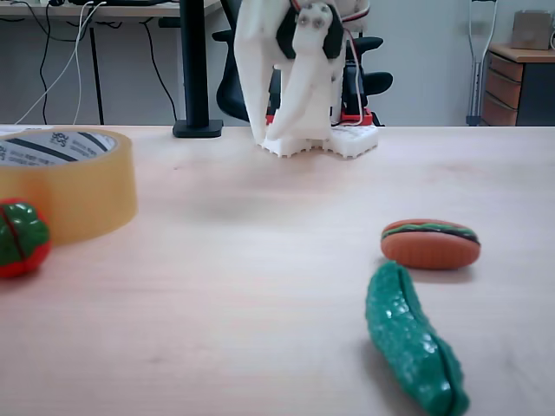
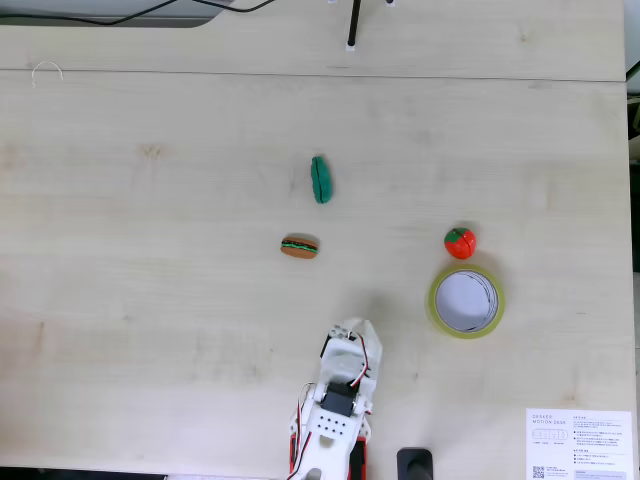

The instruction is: Grasp a cucumber and put it in the hole.

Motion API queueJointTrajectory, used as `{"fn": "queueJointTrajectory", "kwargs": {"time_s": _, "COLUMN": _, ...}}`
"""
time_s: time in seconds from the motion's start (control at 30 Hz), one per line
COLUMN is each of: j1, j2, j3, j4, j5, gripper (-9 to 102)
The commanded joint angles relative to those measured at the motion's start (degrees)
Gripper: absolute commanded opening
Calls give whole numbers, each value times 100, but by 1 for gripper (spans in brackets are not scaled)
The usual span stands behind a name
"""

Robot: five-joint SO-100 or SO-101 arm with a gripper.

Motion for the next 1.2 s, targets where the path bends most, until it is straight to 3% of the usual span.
{"fn": "queueJointTrajectory", "kwargs": {"time_s": 0.0, "j1": 35, "j2": -888, "j3": -1028, "j4": -501, "j5": 44, "gripper": 0}}
{"fn": "queueJointTrajectory", "kwargs": {"time_s": 0.37, "j1": -88, "j2": -4676, "j3": -3762, "j4": -1793, "j5": 0, "gripper": 0}}
{"fn": "queueJointTrajectory", "kwargs": {"time_s": 0.77, "j1": -1116, "j2": -7787, "j3": -6152, "j4": -2496, "j5": 0, "gripper": 5}}
{"fn": "queueJointTrajectory", "kwargs": {"time_s": 1.17, "j1": -1942, "j2": -9782, "j3": -7690, "j4": -2953, "j5": 0, "gripper": 27}}
